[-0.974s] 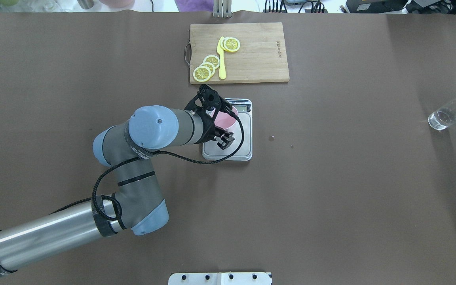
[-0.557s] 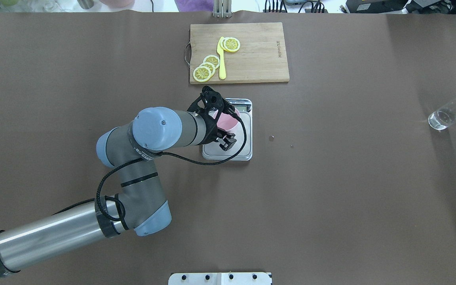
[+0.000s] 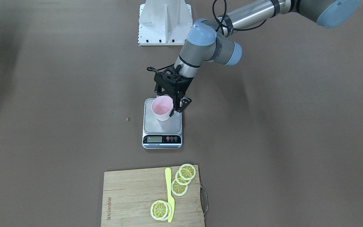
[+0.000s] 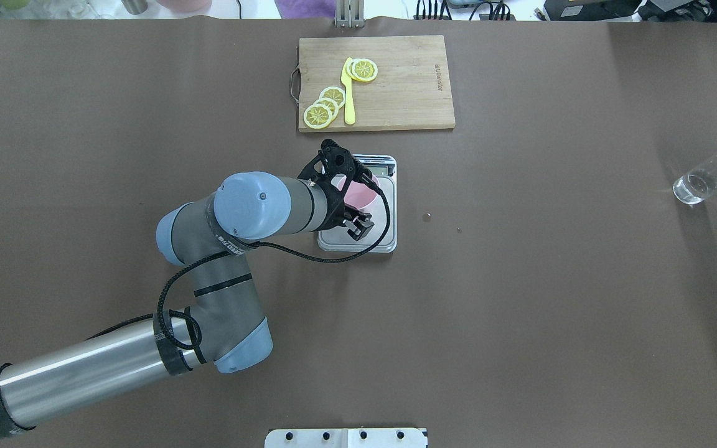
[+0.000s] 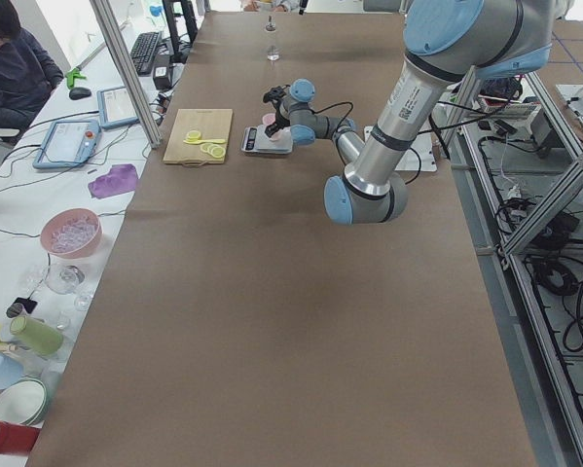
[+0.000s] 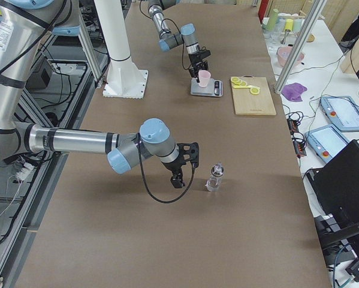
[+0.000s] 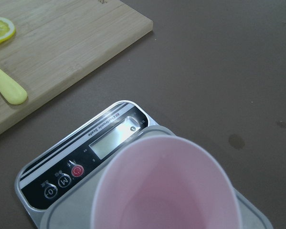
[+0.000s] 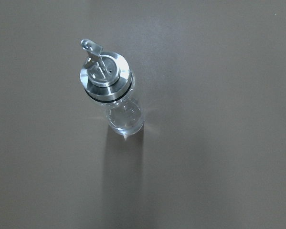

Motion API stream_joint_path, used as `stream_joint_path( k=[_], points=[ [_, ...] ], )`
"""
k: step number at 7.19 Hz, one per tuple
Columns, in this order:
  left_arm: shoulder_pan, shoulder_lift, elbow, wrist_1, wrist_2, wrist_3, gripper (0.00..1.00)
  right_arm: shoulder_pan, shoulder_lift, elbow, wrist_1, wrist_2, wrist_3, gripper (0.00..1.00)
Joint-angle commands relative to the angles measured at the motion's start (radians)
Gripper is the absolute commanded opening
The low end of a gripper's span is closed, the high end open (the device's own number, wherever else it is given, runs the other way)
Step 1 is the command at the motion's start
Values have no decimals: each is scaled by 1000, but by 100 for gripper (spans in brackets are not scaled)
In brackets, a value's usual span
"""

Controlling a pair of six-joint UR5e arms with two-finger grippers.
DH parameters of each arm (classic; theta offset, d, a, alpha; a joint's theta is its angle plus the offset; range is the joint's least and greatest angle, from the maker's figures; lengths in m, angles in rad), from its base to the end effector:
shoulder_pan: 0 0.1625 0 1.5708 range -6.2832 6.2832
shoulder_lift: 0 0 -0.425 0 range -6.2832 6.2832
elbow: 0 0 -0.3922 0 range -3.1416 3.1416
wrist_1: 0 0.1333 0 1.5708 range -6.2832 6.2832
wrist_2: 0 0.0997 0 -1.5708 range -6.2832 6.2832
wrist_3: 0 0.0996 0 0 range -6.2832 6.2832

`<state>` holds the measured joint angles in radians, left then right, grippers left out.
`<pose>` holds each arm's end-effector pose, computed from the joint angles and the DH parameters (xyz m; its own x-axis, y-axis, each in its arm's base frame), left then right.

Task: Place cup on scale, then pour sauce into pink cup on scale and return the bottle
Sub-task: 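Lower the pink cup onto the scale and open the left gripper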

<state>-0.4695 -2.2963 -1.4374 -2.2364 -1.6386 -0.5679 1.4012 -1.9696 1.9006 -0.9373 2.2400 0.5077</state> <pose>0.5961 -0.4443 0.1973 0.4798 0.6997 -0.5293 -0.0197 0.6117 0.7908 0.0110 -0.3593 0.5938 0.6959 0.0033 0.7181 -0.2240 0.9511 0.2127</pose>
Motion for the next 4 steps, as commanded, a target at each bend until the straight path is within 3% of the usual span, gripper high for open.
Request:
stream_joint_path(
  k=[1,4],
  points=[
    [3,1,-3,-6,-1,-3,98,-1,0,0,0,0,0,100],
    [0,9,-29,-12,-3,5,98,-1,0,2,0,1,0,100]
  ],
)
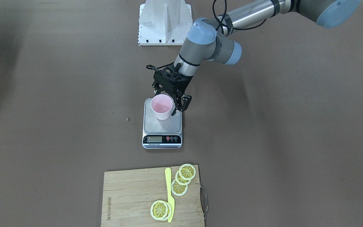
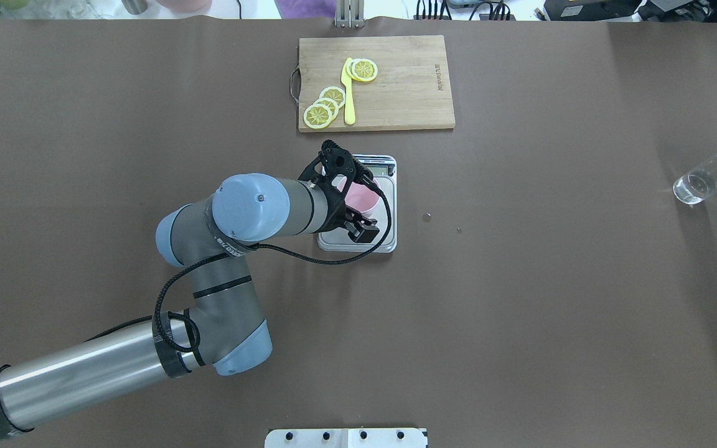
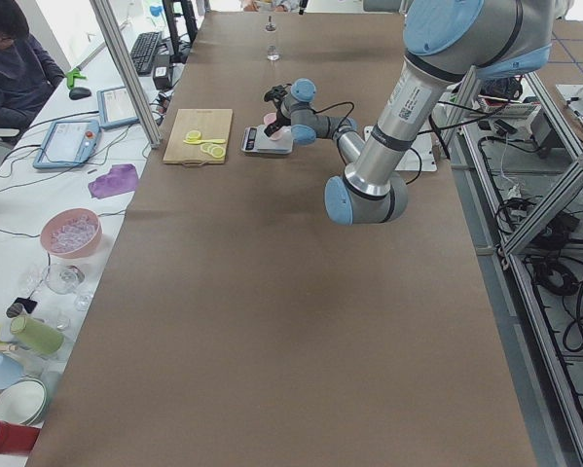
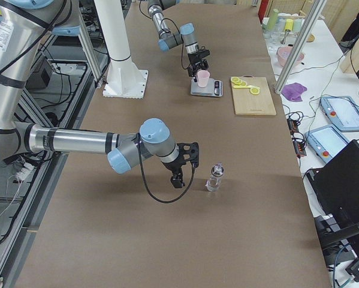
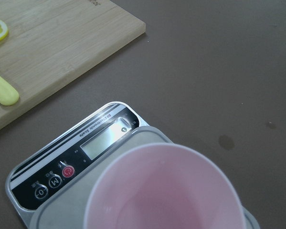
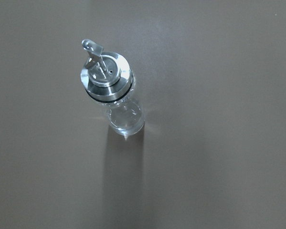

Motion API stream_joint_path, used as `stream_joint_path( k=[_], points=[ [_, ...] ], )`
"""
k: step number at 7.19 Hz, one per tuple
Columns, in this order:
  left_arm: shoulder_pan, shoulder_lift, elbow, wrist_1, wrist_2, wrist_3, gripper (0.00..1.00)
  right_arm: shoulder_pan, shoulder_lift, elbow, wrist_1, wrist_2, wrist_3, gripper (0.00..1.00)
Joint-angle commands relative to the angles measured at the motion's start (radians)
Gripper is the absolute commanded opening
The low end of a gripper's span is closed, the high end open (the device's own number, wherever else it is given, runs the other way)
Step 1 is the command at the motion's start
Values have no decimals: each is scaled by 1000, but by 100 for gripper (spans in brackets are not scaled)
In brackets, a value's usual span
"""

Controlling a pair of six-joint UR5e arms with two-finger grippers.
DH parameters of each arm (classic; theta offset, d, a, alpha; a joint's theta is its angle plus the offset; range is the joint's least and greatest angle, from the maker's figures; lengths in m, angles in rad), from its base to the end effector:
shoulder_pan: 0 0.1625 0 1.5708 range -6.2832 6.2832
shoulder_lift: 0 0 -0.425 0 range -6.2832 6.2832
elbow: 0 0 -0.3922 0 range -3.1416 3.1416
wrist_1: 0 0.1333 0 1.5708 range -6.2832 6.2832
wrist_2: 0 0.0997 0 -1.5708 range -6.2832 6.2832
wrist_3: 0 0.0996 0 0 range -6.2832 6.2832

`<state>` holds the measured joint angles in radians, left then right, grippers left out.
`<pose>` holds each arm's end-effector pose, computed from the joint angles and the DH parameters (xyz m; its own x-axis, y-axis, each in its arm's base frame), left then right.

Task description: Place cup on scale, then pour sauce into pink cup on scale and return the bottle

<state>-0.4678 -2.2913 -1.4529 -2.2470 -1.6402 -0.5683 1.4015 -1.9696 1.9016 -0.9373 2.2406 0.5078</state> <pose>0.5922 -0.4408 0.1927 0.4675 0.7058 -0.5322 -0.0063 0.6047 0.7964 0.0111 -0.3593 0.5933 0.6954 0.0027 0.7186 -0.2242 0.9509 0.2133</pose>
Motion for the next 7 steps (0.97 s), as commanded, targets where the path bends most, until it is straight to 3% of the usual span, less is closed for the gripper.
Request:
stream_joint_path(
  k=[1,4,7],
  points=[
    [-8,10,-32,0,-6,8,98,1,2,1,0,0,0,100],
    [-21,126,-177,3,-30,10,98,-1,3,7,0,2,0,100],
    [-147,271,-291,12,-185,-8,98,-1,3,7,0,4,0,100]
  ],
)
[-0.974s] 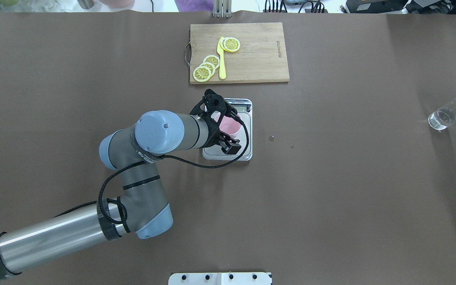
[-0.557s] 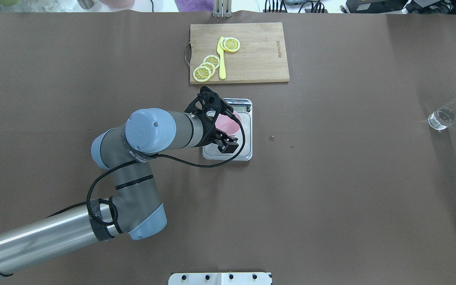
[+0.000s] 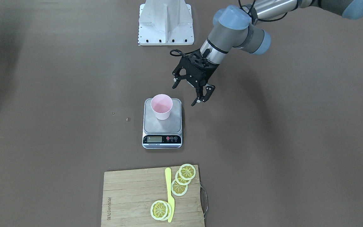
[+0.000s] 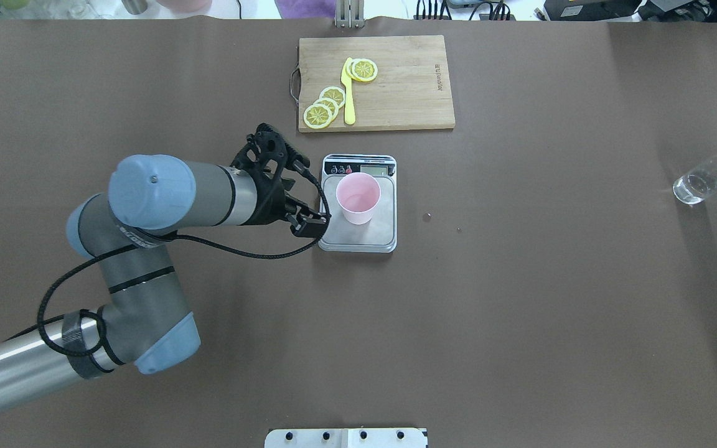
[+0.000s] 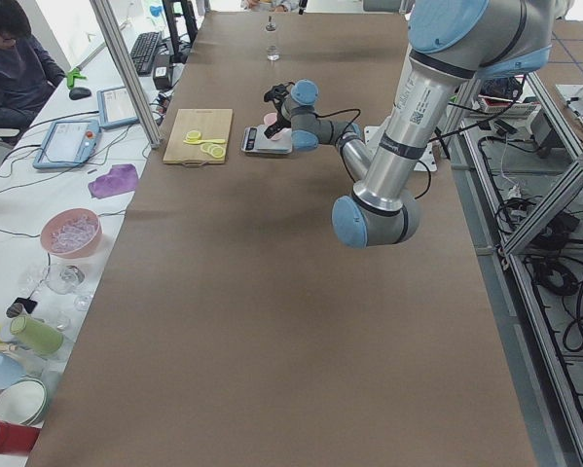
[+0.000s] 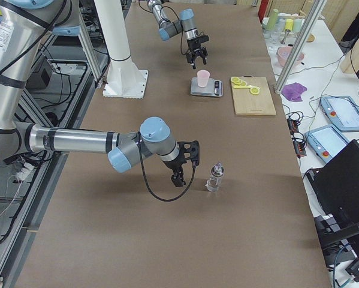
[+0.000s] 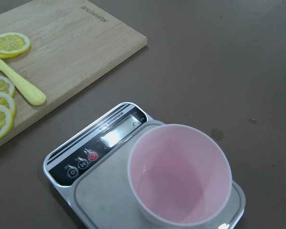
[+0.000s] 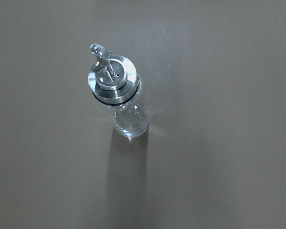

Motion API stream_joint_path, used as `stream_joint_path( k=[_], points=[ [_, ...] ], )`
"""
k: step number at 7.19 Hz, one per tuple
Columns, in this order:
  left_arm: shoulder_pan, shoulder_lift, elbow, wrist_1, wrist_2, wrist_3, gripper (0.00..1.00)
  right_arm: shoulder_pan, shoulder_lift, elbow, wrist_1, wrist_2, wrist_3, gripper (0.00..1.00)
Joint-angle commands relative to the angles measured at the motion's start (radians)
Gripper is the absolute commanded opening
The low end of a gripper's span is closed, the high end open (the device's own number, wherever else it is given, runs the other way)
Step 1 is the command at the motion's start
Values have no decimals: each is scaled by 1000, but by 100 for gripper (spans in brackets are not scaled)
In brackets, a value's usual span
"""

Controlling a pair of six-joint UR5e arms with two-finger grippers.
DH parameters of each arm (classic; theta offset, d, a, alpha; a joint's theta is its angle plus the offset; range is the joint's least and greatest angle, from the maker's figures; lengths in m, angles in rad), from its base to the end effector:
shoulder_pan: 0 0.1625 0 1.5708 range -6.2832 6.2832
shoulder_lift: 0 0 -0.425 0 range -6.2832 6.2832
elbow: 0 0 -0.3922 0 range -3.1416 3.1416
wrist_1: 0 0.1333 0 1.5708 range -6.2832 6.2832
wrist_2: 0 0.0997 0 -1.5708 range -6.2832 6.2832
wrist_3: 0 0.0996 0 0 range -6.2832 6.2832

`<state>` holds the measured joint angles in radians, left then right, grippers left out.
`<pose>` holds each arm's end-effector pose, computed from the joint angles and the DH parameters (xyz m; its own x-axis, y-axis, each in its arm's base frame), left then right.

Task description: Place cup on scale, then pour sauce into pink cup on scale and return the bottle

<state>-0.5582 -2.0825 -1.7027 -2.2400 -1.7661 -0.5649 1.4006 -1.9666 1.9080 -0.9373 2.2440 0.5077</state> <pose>0.4840 -0.4366 0.2262 0.4203 0.7144 -0.5594 0.0102 0.6128 0.7902 0.0103 -0.3606 0.5888 0.6923 -0.0056 0.7216 -0.2225 0.9496 0.2208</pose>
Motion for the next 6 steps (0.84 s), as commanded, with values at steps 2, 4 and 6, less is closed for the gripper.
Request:
stream_joint_path(
  k=[2,4,6],
  points=[
    [-264,221,-64,5,-256,-1,98,1,0,2,2,0,-2,100],
    [-527,371,-54,11,-433,204,99,0,0,3,12,2,0,100],
    [-758,395,-54,255,-504,476,99,0,0,3,32,3,24,100]
  ],
)
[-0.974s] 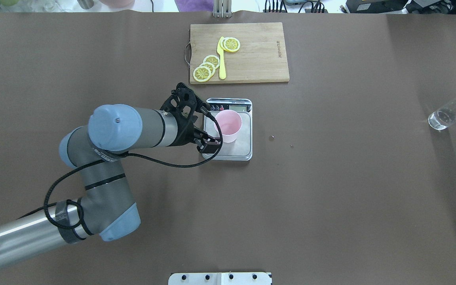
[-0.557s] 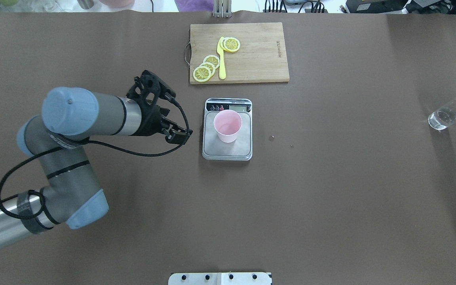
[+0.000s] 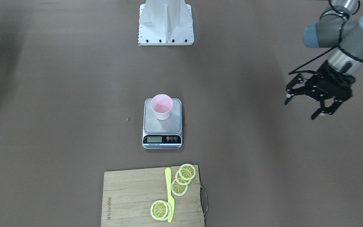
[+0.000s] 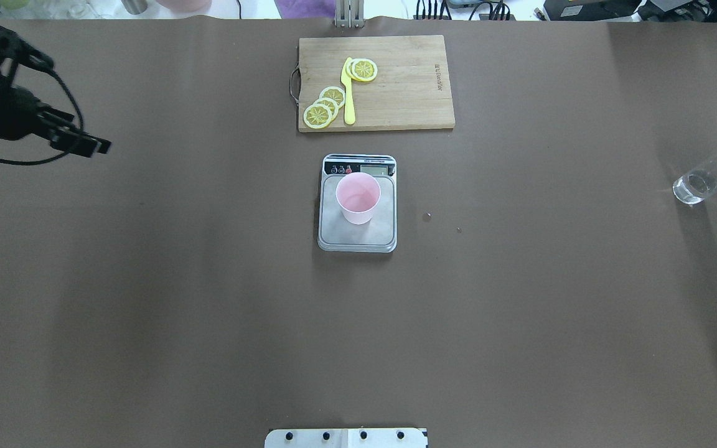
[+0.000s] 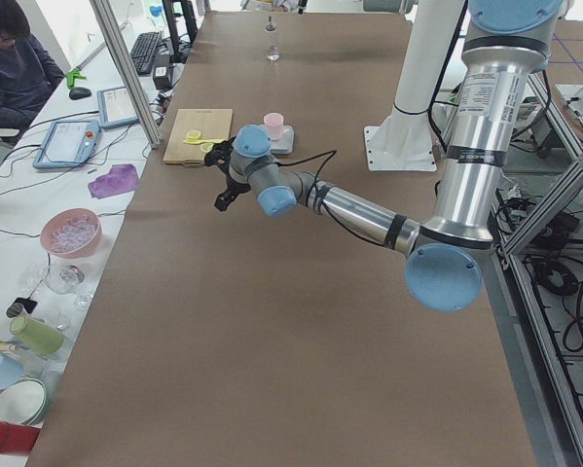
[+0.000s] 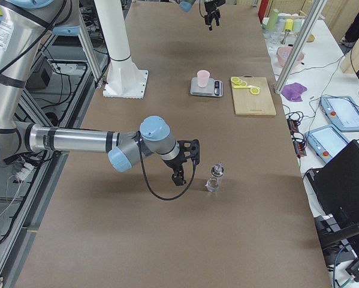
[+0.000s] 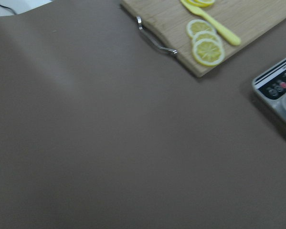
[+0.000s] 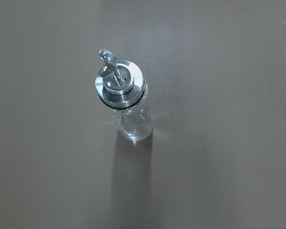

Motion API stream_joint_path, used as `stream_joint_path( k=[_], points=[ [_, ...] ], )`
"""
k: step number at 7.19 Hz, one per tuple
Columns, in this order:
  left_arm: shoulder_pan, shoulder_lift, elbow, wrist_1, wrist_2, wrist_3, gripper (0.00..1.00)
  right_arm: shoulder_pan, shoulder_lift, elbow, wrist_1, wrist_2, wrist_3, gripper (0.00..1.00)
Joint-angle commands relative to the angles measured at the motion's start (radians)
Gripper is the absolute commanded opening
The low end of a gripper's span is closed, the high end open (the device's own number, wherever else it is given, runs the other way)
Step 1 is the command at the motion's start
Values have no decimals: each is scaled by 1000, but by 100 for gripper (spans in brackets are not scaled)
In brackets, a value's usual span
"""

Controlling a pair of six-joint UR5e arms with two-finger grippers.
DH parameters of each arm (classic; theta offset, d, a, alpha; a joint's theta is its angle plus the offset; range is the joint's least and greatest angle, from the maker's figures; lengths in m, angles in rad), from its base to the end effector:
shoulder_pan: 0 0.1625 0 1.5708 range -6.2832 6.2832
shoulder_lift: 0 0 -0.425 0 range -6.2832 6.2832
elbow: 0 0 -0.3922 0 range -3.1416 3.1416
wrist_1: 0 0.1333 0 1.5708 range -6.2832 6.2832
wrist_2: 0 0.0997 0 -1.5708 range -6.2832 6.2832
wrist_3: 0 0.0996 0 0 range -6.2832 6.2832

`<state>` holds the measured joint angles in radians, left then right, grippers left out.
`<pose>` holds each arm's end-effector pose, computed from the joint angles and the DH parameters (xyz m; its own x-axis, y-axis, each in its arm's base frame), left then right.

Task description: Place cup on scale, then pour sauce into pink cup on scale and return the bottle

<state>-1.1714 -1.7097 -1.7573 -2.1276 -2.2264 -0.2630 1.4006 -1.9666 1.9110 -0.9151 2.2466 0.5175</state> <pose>0.1489 -0.5393 0.4312 0.5927 0.5642 -0.5748 -0.0963 0.7582 0.6449 0.0100 -0.3608 0.5843 0.6854 -0.0150 0.7280 -0.2293 0.9445 0.2354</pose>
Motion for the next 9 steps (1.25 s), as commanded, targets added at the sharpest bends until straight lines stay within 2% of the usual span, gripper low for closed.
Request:
stream_joint_path(
  k=[1,2,3,6,9],
  points=[
    [-212,30,-2,317,-42,343,99,0,-1,0,12,1,15,100],
    [-293,6,-11,521,-45,431,99,0,-2,-1,12,1,15,100],
    [-347,-11,-4,641,-35,444,99,0,0,-1,12,1,15,100],
    [-364,167,-1,631,-33,436,99,0,0,-1,12,1,13,100],
    [-363,176,-11,640,-33,430,99,-26,0,-9,12,-22,24,100]
  ],
)
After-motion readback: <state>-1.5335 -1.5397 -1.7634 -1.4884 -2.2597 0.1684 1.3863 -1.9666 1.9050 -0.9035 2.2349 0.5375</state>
